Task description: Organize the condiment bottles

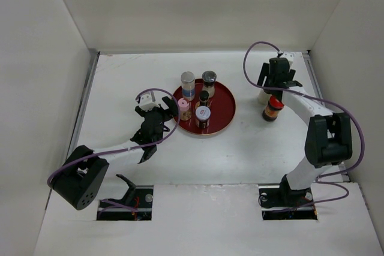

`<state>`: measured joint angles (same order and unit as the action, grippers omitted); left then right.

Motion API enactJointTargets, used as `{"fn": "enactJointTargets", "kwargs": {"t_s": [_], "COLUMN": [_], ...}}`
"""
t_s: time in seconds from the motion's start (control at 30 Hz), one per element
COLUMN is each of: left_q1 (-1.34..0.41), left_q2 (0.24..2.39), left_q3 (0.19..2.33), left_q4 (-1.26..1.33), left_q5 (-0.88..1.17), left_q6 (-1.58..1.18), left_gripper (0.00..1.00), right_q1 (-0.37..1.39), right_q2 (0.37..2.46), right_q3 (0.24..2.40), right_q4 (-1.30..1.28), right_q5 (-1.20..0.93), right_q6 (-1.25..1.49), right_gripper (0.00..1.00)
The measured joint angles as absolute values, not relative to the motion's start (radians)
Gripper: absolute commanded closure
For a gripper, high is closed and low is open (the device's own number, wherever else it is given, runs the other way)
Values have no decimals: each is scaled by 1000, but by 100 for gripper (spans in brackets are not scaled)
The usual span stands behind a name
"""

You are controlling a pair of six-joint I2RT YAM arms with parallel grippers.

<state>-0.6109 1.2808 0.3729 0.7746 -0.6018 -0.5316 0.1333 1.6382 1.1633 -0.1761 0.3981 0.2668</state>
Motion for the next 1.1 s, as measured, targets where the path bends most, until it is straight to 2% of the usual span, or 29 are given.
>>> {"fn": "enactJointTargets", "kwargs": {"t_s": [0.07, 0.23, 0.3, 0.53, 0.77, 0.93, 1.1], "left_q1": [-611, -611, -611, -611, -611, -611, -609], "left_q2": [1281, 1281, 1281, 1281, 1279, 1277, 1267], "left_q3": [373, 373, 373, 373, 373, 373, 372], "left_q4": [775, 775, 775, 775, 775, 775, 775], "left_q5": [-602, -602, -602, -602, -602, -603, -603], "left_q6": [-532, -532, -532, -532, -532, -532, -532], "left_gripper": [10, 10, 10, 10, 10, 10, 10], "right_q1": [128, 125, 125, 152, 352, 487, 530], "right_q2": [1654, 1684, 1684, 1594, 1472, 1576, 1736], "right_q3": [1166, 1166, 1167, 1109, 1103, 1124, 1163], "right_q4": [-176, -177, -176, -102, 26, 60, 50], "right_q5": [382, 361, 359, 382, 379, 345, 327], "right_q6": [271, 281, 284, 282, 281, 288, 283], "right_gripper": [18, 41, 46, 47, 46, 45, 45]}}
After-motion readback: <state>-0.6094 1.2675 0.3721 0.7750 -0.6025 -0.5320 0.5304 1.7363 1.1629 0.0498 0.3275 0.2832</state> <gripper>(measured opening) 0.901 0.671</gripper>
